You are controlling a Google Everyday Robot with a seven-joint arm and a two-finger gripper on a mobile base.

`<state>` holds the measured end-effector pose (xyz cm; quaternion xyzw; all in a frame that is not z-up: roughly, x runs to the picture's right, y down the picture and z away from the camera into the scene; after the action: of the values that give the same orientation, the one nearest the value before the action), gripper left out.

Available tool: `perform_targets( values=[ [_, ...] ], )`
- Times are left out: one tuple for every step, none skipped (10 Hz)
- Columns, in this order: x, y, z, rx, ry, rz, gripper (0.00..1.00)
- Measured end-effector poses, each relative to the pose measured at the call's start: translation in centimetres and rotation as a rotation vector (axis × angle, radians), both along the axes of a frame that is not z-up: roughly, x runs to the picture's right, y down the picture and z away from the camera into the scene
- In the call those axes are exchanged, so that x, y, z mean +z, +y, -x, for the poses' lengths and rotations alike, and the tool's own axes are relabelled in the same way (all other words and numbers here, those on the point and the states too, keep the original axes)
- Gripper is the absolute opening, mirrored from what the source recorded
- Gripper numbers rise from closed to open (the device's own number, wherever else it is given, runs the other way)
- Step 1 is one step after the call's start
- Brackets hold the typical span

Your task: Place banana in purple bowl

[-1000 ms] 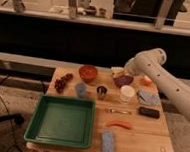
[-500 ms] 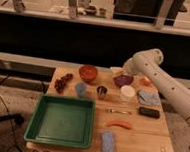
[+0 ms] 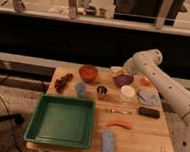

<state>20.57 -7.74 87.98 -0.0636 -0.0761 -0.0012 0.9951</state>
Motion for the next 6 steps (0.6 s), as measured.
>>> perform_targets(
  values=[
    [0.4,-0.1,-0.4,0.006,0.007,0.0,0.0],
    [0.8,-0.2,-0.7,0.008,0.013,0.001,0.0],
    [1.2,-0.3,-0.8,0.01,0.019,0.004,0.0],
    [1.6,-0.5,-1.0,0.012,0.024,0.006,0.0],
    [1.9,-0.5,-1.1,0.012,0.027,0.008,0.0],
    [2.1,-0.5,-1.2,0.012,0.028,0.008,0.0]
  ],
)
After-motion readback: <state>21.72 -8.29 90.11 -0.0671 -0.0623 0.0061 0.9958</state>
